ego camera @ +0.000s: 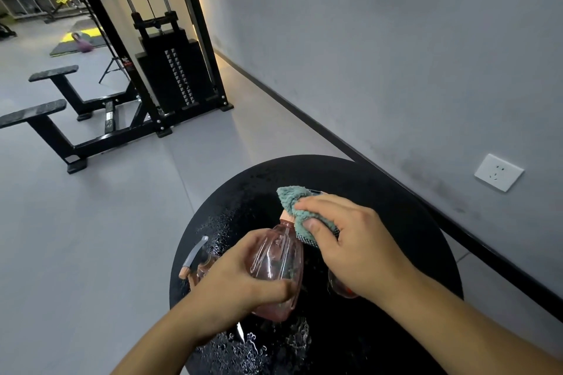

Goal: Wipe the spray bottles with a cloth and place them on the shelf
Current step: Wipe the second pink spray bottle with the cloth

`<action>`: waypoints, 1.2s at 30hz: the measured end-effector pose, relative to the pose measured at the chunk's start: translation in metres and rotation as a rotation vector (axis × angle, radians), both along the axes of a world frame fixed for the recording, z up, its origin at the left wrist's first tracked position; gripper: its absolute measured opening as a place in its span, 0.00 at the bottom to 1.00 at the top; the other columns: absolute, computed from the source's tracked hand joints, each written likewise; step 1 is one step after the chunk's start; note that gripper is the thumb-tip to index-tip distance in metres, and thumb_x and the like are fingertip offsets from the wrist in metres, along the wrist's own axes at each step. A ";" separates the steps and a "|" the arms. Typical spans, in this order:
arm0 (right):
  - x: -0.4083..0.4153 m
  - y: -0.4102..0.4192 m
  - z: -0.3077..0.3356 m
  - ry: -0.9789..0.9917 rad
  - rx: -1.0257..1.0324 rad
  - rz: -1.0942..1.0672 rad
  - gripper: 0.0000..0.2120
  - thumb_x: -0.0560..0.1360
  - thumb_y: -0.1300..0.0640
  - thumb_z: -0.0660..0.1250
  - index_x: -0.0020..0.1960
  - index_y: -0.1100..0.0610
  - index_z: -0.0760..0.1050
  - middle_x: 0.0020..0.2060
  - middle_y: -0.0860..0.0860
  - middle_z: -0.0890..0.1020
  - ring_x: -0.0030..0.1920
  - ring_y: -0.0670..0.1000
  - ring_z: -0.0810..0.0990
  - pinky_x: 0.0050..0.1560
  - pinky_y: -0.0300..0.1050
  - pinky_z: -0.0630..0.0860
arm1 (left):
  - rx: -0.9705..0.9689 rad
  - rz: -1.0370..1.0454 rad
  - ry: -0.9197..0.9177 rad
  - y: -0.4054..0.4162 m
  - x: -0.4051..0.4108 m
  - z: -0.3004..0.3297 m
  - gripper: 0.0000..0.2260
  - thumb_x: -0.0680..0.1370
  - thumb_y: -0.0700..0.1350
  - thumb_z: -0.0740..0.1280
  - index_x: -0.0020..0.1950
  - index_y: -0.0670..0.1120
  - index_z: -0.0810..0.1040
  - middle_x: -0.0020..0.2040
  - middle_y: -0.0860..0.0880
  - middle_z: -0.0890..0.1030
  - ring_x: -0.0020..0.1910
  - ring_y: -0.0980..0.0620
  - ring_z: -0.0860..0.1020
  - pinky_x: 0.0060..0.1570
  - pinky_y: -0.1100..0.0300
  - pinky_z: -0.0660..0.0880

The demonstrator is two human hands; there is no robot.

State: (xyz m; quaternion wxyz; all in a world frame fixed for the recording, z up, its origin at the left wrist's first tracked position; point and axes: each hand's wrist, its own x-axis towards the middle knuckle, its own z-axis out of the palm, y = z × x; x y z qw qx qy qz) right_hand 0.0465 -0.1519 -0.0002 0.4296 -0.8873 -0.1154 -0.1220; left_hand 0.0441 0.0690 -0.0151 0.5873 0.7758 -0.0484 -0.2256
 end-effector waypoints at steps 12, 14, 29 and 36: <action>0.008 -0.028 0.018 -0.083 0.262 -0.242 0.13 0.80 0.59 0.70 0.62 0.48 0.83 0.54 0.40 0.85 0.54 0.35 0.82 0.50 0.25 0.76 | 0.068 0.069 -0.282 0.008 0.003 0.001 0.39 0.67 0.30 0.82 0.65 0.65 0.75 0.58 0.54 0.85 0.51 0.47 0.88 0.46 0.51 0.86; 0.009 -0.031 0.019 -0.068 0.291 -0.267 0.13 0.80 0.57 0.70 0.62 0.47 0.83 0.54 0.40 0.85 0.53 0.36 0.83 0.51 0.28 0.78 | 0.085 0.051 -0.304 0.006 0.002 -0.001 0.40 0.66 0.31 0.83 0.68 0.63 0.74 0.59 0.52 0.85 0.53 0.46 0.88 0.50 0.52 0.86; -0.006 -0.017 0.032 -0.133 0.034 0.031 0.17 0.80 0.63 0.69 0.65 0.48 0.82 0.60 0.35 0.80 0.64 0.33 0.75 0.63 0.25 0.69 | 0.297 0.024 -0.539 0.002 -0.005 -0.005 0.41 0.64 0.44 0.84 0.70 0.67 0.69 0.63 0.63 0.79 0.58 0.60 0.83 0.49 0.68 0.80; 0.003 -0.026 0.025 -0.161 0.067 -0.103 0.16 0.80 0.64 0.68 0.63 0.50 0.83 0.59 0.38 0.82 0.61 0.34 0.77 0.62 0.27 0.73 | 0.312 0.034 -0.591 0.002 -0.005 -0.004 0.41 0.64 0.43 0.84 0.70 0.66 0.70 0.63 0.66 0.78 0.60 0.65 0.80 0.48 0.74 0.76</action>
